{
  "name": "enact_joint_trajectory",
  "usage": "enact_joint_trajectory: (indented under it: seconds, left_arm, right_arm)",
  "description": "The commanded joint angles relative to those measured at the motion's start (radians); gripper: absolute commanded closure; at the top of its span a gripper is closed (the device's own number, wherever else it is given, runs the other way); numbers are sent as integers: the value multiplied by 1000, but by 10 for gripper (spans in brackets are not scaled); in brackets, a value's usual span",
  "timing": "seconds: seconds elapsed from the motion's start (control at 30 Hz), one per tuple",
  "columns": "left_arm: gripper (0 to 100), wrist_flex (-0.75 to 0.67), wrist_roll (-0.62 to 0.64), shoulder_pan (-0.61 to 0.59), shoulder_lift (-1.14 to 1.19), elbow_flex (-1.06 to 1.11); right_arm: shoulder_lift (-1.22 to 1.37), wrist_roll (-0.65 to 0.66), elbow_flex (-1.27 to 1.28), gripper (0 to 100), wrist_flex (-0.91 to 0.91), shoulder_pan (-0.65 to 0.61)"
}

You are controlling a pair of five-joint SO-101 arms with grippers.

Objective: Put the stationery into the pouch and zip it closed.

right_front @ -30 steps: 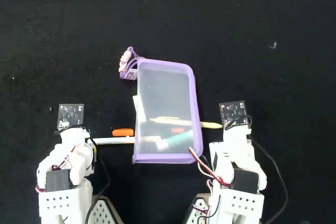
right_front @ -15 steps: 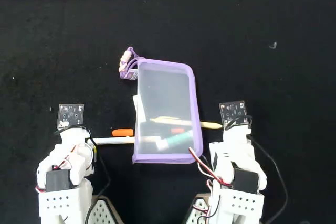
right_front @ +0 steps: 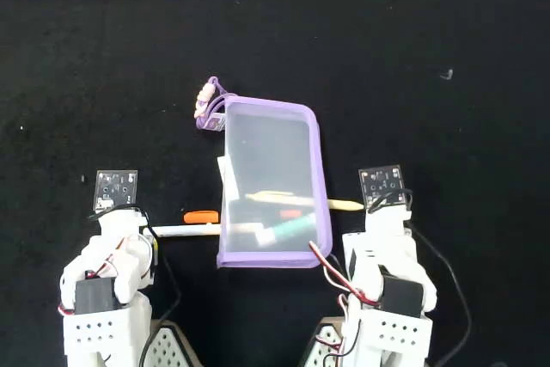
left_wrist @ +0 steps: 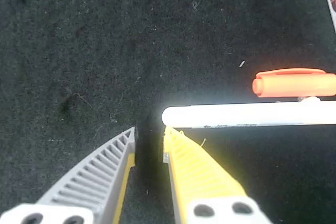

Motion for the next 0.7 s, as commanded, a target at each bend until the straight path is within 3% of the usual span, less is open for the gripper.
enact_joint_trajectory:
  seconds: [0.0, 0.67]
  left_arm:
    - [902, -17, 5, 1, -6, 22]
    - [902, -17, 5, 1, -6, 22]
  right_arm:
    - [-74, 2, -2, 986, 8, 15]
    - [-77, -6, -2, 984, 6, -9]
